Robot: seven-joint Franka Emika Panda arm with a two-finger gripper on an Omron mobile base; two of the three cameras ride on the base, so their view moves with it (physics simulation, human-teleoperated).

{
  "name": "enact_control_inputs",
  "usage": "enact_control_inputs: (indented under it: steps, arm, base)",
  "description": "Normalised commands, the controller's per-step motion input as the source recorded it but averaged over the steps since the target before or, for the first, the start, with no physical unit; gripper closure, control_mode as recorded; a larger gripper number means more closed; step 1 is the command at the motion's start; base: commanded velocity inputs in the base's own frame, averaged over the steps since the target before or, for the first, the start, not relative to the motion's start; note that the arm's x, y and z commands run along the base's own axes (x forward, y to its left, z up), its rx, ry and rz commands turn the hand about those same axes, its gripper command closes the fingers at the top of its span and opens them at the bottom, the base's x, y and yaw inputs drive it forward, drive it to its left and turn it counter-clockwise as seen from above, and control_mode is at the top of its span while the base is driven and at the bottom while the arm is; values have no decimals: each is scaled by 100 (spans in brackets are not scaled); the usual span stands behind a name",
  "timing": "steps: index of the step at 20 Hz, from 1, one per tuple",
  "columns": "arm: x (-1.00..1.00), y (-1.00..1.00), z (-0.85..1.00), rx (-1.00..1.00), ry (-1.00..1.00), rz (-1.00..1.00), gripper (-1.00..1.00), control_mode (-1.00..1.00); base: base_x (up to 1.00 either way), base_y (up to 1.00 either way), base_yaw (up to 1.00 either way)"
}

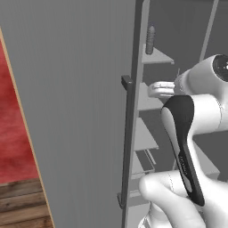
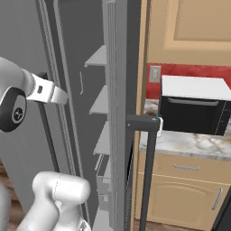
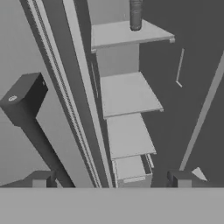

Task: Take the bottled waters from the counter and place them in the freezer to freeze. Close the freezer door after placing the bottles.

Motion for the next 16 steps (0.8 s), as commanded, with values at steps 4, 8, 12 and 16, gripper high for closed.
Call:
enact_control_inputs:
  steps: [4,8,12,16]
  arm:
    - [-10,8,-51,0,12,11,-100,-100]
    - [-10,1,-42,0,8,12,-100,-100]
    - [-14,0,-22,-1,0,4,-100,-100]
    - [-15,0,-11,-9,0,0,-100,-100]
  base:
    - [0,0,0]
    - [0,0,0]
    - [0,0,0]
    - [0,0,0]
